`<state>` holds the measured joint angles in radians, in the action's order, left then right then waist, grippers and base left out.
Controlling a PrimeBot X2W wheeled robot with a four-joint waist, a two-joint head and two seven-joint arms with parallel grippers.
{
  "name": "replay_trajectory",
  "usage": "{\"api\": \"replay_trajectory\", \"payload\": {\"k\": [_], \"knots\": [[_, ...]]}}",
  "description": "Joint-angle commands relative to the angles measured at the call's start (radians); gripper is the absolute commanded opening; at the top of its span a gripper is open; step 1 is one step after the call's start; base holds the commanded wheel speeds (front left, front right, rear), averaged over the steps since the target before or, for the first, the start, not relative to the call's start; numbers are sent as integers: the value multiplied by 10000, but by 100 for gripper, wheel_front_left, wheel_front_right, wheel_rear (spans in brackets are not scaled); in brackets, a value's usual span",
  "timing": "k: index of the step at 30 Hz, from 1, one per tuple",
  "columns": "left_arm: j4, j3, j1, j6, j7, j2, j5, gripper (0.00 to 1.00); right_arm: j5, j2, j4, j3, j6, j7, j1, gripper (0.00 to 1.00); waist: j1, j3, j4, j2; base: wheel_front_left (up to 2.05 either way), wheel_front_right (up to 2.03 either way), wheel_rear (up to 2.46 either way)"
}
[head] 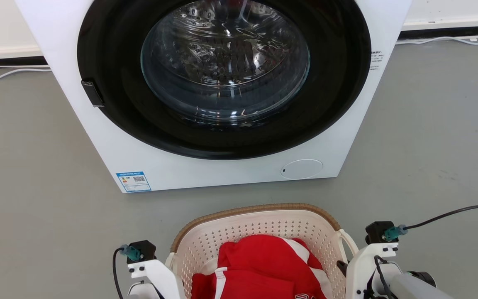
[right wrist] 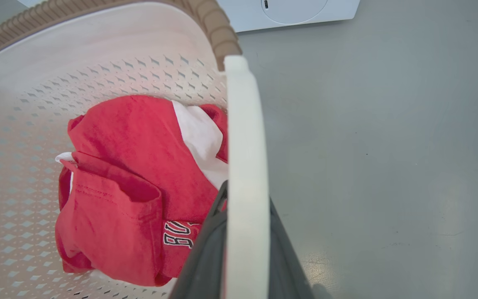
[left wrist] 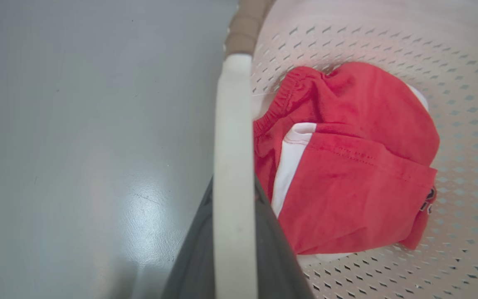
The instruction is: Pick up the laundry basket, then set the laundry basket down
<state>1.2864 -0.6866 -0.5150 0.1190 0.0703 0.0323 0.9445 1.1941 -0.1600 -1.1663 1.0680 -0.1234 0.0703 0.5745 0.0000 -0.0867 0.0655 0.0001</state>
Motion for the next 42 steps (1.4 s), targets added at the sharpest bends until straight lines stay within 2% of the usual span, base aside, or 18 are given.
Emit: {"api": "replay_trajectory", "payload": {"k": [1, 26, 34, 42], "knots": [[-113, 145, -92, 116, -82, 243, 107, 0, 84, -146, 165, 141, -73, -135, 84, 0, 0, 10, -2, -1, 0, 0, 0], [-107, -219, -212, 117, -238, 286, 446, 0, 739, -316, 233, 851, -73, -353, 282, 0, 0, -198, -66, -1, 0, 0, 0], [-71, -305, -679, 117, -814, 387, 353, 0, 968, -431, 387, 946, -73, -615, 558, 0, 0, -855, -103, -1, 0, 0, 0], [-39, -384, -1340, 76, -1563, 367, 201, 0, 1154, -722, 731, 1006, -73, -1184, 943, 0, 0, -2097, -182, -1, 0, 0, 0]]}}
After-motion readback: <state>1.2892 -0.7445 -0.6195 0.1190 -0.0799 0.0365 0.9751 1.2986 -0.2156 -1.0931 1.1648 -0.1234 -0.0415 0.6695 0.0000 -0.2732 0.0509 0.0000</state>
